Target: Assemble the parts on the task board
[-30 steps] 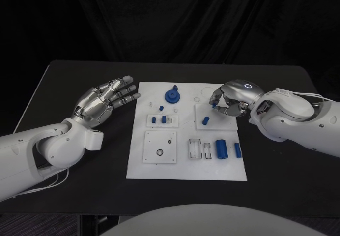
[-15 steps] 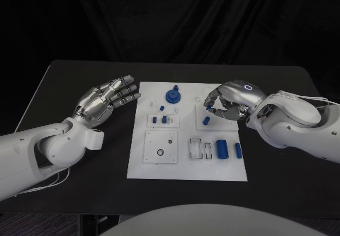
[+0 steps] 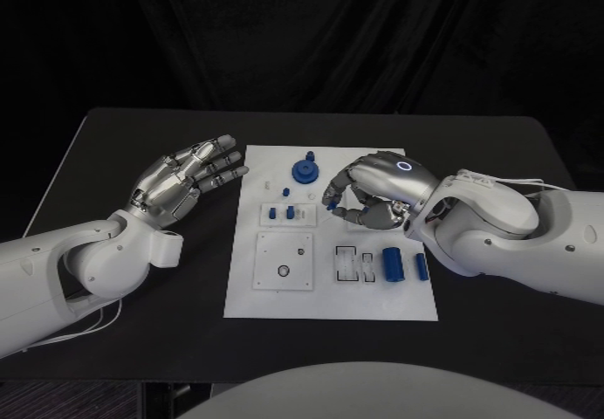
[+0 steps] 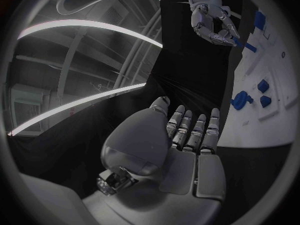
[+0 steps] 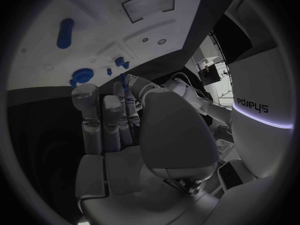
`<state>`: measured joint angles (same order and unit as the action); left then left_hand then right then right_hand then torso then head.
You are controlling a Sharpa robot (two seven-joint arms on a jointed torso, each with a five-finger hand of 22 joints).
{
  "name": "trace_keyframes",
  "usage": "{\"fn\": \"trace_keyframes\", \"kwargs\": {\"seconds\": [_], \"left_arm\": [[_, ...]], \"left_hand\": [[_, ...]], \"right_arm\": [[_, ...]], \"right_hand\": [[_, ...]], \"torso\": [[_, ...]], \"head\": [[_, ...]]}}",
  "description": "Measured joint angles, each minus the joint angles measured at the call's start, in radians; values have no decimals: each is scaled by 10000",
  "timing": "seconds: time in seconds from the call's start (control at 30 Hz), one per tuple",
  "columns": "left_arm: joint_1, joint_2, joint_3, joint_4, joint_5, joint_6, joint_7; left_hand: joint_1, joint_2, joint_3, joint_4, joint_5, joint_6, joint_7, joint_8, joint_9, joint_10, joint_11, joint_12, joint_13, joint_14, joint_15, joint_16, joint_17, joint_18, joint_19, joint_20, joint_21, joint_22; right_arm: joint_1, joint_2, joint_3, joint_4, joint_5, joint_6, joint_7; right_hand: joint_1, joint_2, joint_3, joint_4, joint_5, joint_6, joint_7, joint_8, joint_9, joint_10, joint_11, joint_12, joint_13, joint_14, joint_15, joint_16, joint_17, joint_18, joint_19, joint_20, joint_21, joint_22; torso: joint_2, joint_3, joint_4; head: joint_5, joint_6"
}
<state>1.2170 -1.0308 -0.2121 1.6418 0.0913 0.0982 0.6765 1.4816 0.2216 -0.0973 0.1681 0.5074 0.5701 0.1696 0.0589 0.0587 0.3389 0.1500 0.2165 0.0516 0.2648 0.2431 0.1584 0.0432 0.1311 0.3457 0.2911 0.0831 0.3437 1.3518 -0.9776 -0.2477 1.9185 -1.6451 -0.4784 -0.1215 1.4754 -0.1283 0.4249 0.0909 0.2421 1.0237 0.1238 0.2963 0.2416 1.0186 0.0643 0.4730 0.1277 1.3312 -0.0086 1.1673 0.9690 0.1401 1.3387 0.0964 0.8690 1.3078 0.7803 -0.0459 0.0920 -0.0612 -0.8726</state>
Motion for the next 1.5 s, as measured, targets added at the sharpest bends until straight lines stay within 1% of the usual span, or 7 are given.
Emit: {"fn": "trace_keyframes", "kwargs": {"seconds": [0.03, 0.1, 0.27, 0.37, 0.7, 0.93, 1.5], "left_arm": [[0, 4, 0, -3, 0, 0, -2], [-1, 13, 0, -9, 0, 2, -7], [-3, 27, 0, -15, 1, 9, -21], [-11, 29, 0, -25, 1, 17, -27], [-59, 50, 0, -66, 1, 42, -52], [-82, 41, 0, -70, 1, 53, -69], [-120, -5, 0, -63, 2, 58, -90]], "left_hand": [[0, 0, 0, 0, 0, 0, 0, 0, 0, 0, 0, 0, 0, 0, 0, 0, 0, -1, 0, 0, 0, 0], [0, 0, 0, 0, 0, 0, 0, 0, 0, 0, 0, 0, 0, 0, 0, 0, 0, 0, 0, 0, 0, 0], [0, 0, 0, 1, 0, 0, 0, 0, 0, 0, 0, -1, 0, 0, 0, 0, -1, 0, 0, 0, 0, -58], [0, 0, 0, 0, 0, 0, 0, 0, 0, 0, 0, -1, 0, -23, 22, 0, -1, -1, 0, 0, 0, -57], [0, 0, 0, 1, 0, 0, 0, 0, -1, 0, 0, -2, -1, -37, 36, 0, -1, 0, 0, 0, 0, -66], [0, 0, -1, 1, 0, 0, 0, 0, -1, 0, 0, -6, 0, -37, 36, 0, -2, 0, 0, 0, 0, -66], [0, 0, 70, -13, 0, 0, 0, 0, -1, 1, -1, -7, -1, -75, -2, 0, -2, 0, 0, 0, 0, -64]], "right_arm": [[-18, 97, 0, -27, 0, 20, 10], [-72, 328, 0, -149, 0, 72, 27], [-237, 797, 1, -470, 0, 223, 55], [-349, 1020, 1, -629, 0, 315, 69], [-746, 1635, 1, -999, 0, 644, 78], [-879, 1773, 1, -1070, 0, 806, 80], [-993, 1815, 3, -1109, 0, 1046, 70]], "right_hand": [[-1, 1, 0, 0, 0, 0, 0, 0, 43, 2, -2, -45, 7, 119, -7, 137, 181, -12, 96, -12, 173, 0], [-3, 3, -28, -28, 0, 0, 0, -1, 106, 35, -36, -75, 7, 250, -19, 305, 405, -161, 164, -49, 342, -1], [-35, 34, -55, -55, 0, -1, 0, -3, 190, 106, -35, -125, 25, 472, -46, 652, 819, -162, 287, -39, 530, -1], [-48, 48, -55, -55, 0, 2, -4, -21, 245, 106, -35, -125, 33, 544, -49, 762, 971, -161, 353, -38, 667, -1], [-39, 79, -56, -56, 52, 34, -40, -39, 278, 105, -35, -125, 36, 544, -48, 804, 1054, -159, 391, -72, 726, -2], [-13, 105, -82, -83, 52, 20, -53, 9, 323, 142, -72, -126, 46, 580, -84, 804, 1053, -160, 391, -72, 808, -3], [-13, 103, -83, -83, 48, 51, -16, 7, 319, 176, -36, -164, 56, 580, -84, 803, 1070, -158, 462, -72, 836, -3]], "torso": [[0, -1, 4], [0, -3, 10], [-6, -16, -11], [-15, -24, -26], [-19, -36, 15], [-8, -35, 15], [3, -16, 3]], "head": [[-2, 0], [-2, 0], [156, 0], [198, 0], [190, 0], [280, 0], [319, 0]]}}
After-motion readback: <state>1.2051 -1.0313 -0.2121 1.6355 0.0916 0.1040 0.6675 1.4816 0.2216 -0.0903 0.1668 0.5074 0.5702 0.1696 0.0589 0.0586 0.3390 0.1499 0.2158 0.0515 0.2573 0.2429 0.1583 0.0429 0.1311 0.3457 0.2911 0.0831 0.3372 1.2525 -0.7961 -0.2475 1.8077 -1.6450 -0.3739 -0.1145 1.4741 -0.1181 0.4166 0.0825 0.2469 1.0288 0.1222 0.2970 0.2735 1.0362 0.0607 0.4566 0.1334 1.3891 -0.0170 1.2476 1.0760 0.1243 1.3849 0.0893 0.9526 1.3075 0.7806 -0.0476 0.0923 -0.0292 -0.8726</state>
